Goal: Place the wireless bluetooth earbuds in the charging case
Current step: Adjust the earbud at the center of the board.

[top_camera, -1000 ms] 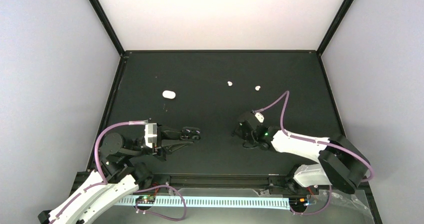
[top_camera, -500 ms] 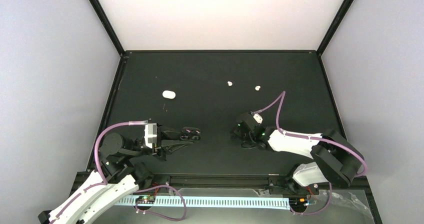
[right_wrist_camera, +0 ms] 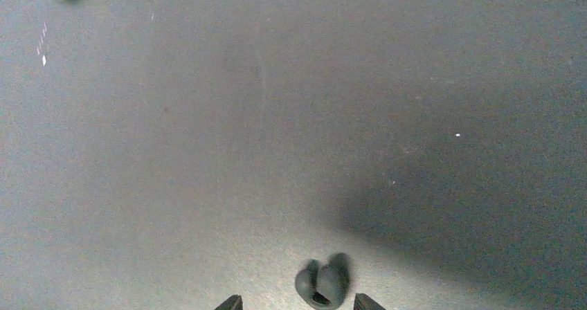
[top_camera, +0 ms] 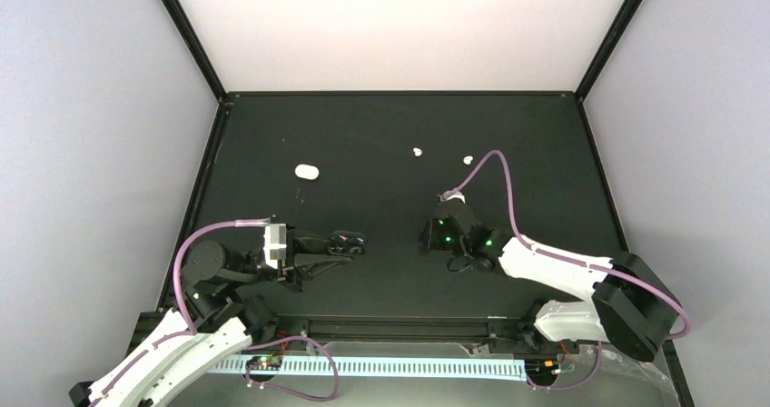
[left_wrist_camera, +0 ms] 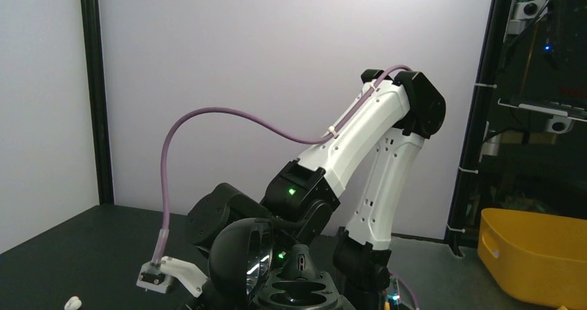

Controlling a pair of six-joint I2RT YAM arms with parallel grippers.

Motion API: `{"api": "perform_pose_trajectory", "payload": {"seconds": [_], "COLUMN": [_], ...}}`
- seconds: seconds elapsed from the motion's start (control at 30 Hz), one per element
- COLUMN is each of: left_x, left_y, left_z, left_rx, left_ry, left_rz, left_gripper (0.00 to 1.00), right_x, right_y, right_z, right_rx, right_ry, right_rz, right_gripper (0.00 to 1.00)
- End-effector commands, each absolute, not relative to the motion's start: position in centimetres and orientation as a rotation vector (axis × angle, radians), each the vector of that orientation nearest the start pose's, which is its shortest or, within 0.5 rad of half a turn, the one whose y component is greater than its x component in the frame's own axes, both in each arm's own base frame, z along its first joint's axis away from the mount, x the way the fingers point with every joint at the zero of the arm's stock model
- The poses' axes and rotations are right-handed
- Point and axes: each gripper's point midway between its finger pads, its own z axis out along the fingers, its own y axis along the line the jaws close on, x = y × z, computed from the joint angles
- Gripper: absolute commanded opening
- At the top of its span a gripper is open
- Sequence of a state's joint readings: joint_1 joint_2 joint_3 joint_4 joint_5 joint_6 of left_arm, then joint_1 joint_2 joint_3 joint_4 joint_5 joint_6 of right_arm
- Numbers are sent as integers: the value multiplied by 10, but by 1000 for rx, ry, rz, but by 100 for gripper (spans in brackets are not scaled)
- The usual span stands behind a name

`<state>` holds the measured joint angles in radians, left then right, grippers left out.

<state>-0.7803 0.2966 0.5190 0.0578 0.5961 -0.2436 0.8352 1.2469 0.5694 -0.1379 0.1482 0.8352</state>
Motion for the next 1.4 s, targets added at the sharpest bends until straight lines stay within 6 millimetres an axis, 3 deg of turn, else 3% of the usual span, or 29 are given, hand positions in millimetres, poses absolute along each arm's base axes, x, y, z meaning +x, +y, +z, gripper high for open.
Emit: {"api": "perform_pose_trajectory", "payload": {"seconds": [0.0, 0.27, 0.57, 0.93, 1.13, 1.37], "left_x": [72, 73, 74, 76, 76, 76], "left_y": [-211, -211, -211, -212, -212, -211], "left_z": [367, 365, 364, 363, 364, 363], "left_rx": [895, 892, 889, 887, 884, 885], "left_ry": [1134, 1143, 1148, 1154, 1154, 1155], "left_rz": [-1250, -1248, -1246, -1243, -1238, -1236], "left_gripper": [2, 2, 2, 2, 1, 2], "right_x": [232, 210, 211, 223, 232, 239], "right_y": [231, 240, 260, 293, 279, 262], "right_z": [69, 38, 25, 39, 69, 67], "right_rx": [-241, -316, -312, -354, -425, -484], "right_ry": [2483, 2567, 2606, 2569, 2474, 2465], "right_rz": [531, 634, 725, 853, 736, 593], "right_gripper": [39, 35, 39, 39, 40, 40]}}
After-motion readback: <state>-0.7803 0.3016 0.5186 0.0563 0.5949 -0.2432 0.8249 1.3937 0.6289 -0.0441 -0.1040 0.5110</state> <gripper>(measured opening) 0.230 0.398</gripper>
